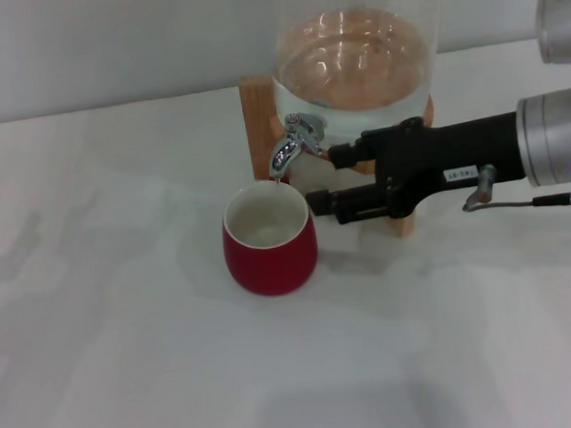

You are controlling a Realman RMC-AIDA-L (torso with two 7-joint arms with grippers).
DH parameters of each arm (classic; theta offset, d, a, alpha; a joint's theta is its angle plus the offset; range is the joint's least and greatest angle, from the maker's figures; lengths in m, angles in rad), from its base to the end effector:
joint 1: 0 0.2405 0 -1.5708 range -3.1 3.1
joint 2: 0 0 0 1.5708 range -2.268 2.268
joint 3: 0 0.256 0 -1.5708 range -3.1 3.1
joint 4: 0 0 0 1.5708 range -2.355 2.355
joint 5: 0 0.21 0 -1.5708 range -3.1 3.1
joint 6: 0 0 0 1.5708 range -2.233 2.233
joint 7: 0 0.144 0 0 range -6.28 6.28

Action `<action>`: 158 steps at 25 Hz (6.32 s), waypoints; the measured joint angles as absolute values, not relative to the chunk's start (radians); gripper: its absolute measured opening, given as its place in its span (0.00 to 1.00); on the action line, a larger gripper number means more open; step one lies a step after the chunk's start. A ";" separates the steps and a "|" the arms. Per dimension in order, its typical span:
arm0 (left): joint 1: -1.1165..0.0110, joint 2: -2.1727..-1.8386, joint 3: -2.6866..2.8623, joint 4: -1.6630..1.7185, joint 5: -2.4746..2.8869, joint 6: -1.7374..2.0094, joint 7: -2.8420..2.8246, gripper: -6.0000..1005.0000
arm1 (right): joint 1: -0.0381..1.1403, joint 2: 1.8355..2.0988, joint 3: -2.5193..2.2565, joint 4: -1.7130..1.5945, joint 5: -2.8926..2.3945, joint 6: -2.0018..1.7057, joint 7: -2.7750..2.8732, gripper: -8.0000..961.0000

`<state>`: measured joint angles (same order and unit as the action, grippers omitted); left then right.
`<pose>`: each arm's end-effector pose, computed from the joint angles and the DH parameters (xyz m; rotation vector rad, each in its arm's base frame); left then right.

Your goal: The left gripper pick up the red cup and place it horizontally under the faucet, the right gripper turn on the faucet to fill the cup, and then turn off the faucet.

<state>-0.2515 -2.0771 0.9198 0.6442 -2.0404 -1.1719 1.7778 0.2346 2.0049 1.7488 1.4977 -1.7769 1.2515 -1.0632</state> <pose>-0.3223 0.3275 0.0585 -1.8130 -0.9389 -1.1071 0.1681 0.3200 0.0343 -2.6757 0.5969 0.5126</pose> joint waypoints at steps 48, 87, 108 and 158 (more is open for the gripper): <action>-0.243 -2.078 0.919 0.648 -2.041 -1.192 1.778 0.88 | 0.245 2.005 1.723 1.485 -1.784 1.186 -1.059 0.75; -0.247 -2.070 0.892 0.650 -2.036 -1.180 1.762 0.88 | 0.227 2.006 1.735 1.534 -1.673 1.406 -1.110 0.75; -0.271 -2.062 0.866 0.655 -2.033 -1.177 1.766 0.88 | 0.201 2.006 1.509 1.537 -1.659 1.008 -1.156 0.75; -0.288 -2.059 0.871 0.655 -2.033 -1.160 1.763 0.88 | 0.170 2.003 1.555 1.541 -1.675 1.004 -1.139 0.75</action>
